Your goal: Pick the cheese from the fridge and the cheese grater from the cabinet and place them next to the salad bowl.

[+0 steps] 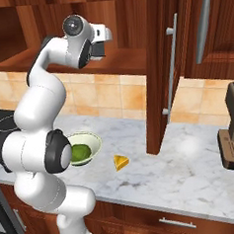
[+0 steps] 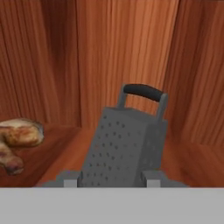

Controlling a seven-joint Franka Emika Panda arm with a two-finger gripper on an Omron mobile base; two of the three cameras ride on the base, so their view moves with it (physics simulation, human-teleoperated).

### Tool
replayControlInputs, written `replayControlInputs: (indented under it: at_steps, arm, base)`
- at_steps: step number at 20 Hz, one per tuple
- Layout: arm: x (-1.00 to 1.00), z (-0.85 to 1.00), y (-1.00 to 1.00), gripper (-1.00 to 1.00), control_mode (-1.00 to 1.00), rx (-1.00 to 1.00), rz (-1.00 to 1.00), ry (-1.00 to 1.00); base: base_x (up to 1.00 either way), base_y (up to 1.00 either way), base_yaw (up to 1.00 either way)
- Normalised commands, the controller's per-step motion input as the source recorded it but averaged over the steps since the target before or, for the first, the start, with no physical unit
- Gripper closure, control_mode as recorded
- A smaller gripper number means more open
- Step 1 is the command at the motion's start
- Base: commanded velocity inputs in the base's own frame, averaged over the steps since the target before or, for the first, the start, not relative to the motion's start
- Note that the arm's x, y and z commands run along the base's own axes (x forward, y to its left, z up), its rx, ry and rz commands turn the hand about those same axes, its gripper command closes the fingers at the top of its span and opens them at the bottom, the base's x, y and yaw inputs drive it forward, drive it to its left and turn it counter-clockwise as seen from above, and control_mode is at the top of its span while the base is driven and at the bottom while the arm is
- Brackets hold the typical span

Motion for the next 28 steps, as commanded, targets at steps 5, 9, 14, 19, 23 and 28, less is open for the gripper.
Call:
replayControlInputs:
  at_steps: [5, 9, 14, 19, 23, 28]
  arm:
    - [-0.01, 0.00, -0.35, -1.00, -1.00, 0.16, 0.00, 0.05]
    - [-0.01, 0.01, -0.23, -1.00, -1.00, 0.12, 0.00, 0.03]
    - [0.00, 0.00, 0.01, -1.00, -1.00, -0.01, 0.00, 0.00]
    - [0.00, 0.00, 0.11, -1.00, -1.00, -0.02, 0.00, 0.00]
    - [0.00, 0.00, 0.20, -1.00, -1.00, 0.00, 0.00, -0.01]
    - [0.00, -0.02, 0.15, -1.00, -1.00, 0.00, 0.00, -0.01]
  base:
    - [0.00, 0.00, 0.00]
    - [0.00, 0.00, 0.00]
    - [0.00, 0.00, 0.00]
    - [0.00, 0.00, 0.00]
    - [0.00, 0.00, 0.00]
    - [0.00, 0.00, 0.00]
